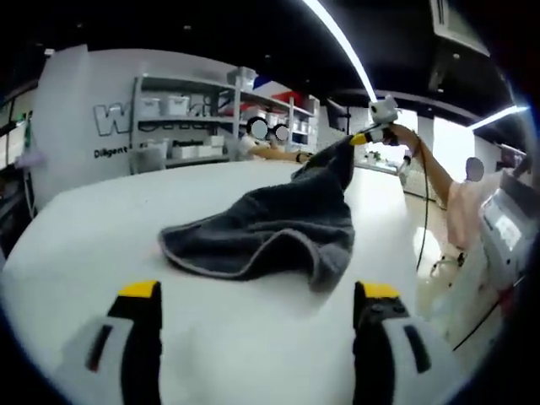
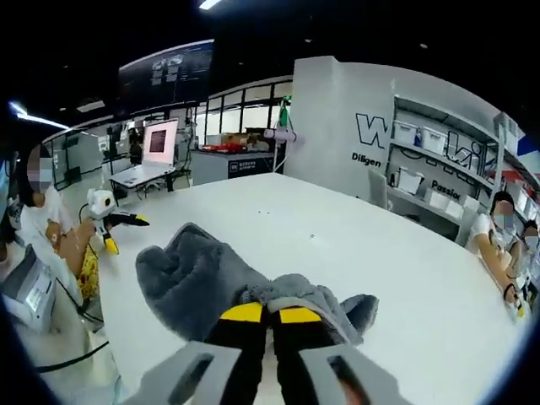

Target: Fold the towel on the table until its edges align and the towel forms a compact rectangular stack.

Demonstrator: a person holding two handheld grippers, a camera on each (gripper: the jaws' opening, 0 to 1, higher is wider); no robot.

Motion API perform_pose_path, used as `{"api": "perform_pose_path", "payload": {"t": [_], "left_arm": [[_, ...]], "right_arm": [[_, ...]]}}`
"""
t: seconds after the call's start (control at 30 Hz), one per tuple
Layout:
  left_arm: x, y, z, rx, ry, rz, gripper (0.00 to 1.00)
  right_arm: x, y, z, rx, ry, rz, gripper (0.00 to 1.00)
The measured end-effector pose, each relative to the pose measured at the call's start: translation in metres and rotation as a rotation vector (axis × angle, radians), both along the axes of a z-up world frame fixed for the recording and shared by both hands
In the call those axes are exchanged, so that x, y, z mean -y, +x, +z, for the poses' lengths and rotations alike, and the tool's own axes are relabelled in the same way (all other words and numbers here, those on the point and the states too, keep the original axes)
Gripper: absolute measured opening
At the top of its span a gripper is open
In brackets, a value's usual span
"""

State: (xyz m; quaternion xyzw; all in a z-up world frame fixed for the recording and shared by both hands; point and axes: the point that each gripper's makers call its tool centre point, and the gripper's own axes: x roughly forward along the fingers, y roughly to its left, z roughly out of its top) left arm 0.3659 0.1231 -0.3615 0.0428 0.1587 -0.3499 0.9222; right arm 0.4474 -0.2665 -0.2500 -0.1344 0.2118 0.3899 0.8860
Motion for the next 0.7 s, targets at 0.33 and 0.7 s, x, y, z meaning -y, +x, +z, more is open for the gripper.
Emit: {"api": "perform_pose_path", "payload": {"t": [0.33, 0.7], "left_arm": [[0.004, 0.001, -0.001, -0.002, 0.004, -0.013, 0.99], [0.011, 0.001, 0.000, -0.002, 0.010, -0.036, 0.99]], "right_arm": [[0.026, -0.033, -0.063, -0.106, -0.020, -0.042, 0.03], [0.030, -0.054, -0.126, -0.205, 0.019, -0.057, 0.03]]}}
